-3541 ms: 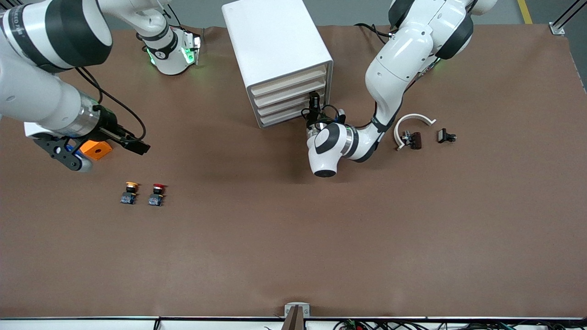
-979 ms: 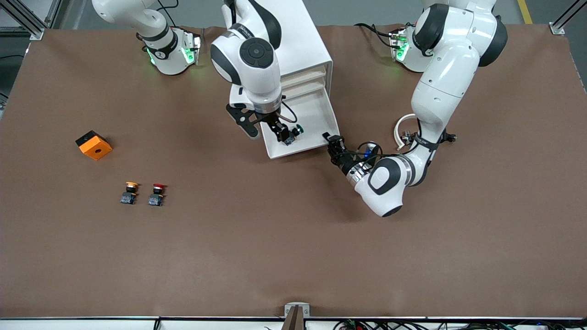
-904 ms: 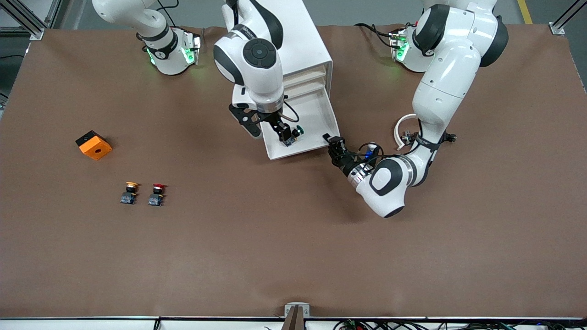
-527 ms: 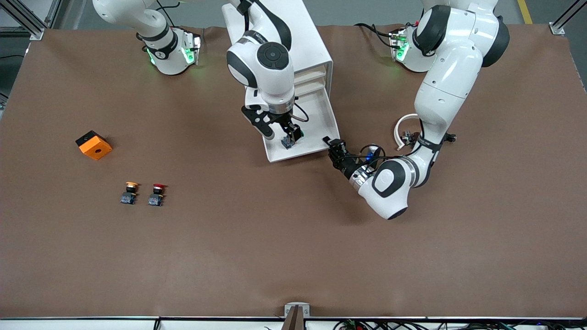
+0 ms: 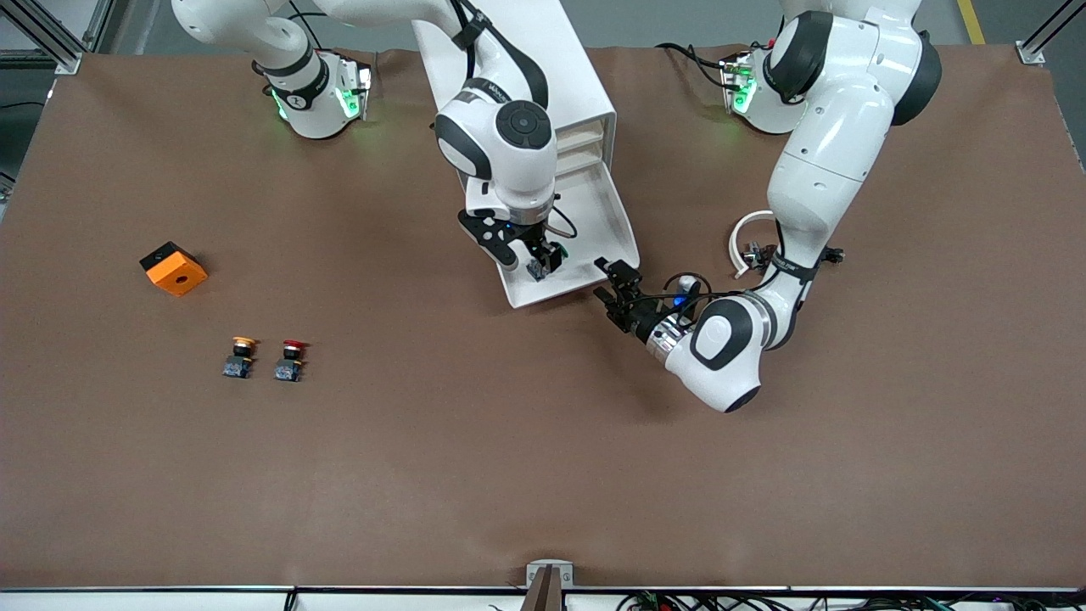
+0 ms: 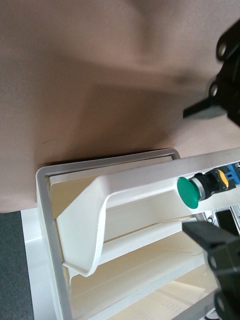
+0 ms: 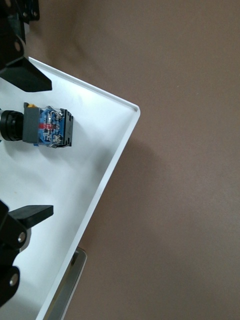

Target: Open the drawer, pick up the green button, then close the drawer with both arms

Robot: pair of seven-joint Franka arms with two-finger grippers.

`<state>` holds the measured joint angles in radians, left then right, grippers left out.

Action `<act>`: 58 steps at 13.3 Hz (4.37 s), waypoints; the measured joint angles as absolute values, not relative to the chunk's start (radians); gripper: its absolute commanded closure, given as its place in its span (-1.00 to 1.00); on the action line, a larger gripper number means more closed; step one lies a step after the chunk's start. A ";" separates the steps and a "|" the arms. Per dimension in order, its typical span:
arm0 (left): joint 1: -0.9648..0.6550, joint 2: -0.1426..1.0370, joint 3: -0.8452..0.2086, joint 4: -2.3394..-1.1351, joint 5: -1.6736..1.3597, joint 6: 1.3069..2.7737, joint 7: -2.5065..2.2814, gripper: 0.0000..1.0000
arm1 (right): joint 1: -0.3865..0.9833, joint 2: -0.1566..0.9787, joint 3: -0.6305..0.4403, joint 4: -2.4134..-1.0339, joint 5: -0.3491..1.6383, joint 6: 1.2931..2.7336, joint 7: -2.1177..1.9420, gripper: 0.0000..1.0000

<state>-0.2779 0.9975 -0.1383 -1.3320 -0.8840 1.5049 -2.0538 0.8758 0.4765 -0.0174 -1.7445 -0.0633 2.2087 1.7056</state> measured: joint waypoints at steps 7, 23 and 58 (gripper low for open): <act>-0.275 0.988 -0.139 -1.274 -0.885 1.505 -1.835 -1.00 | 0.877 0.552 -0.023 -1.680 -0.064 2.250 1.706 -1.00; -0.287 0.859 -0.146 -1.256 -0.389 1.739 -0.917 -1.00 | 0.883 0.593 -0.020 -1.659 -0.063 2.248 1.719 1.00; -0.479 0.813 -0.301 -1.418 -0.052 2.011 -1.104 -1.00 | 0.252 0.596 -0.030 -1.770 -0.019 2.408 0.352 1.00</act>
<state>-0.4791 0.8133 -0.3006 -1.4179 -0.0522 2.0110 -1.1043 0.2518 0.5955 -0.0300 -1.7704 -0.0195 2.4082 0.3515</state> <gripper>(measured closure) 0.000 0.586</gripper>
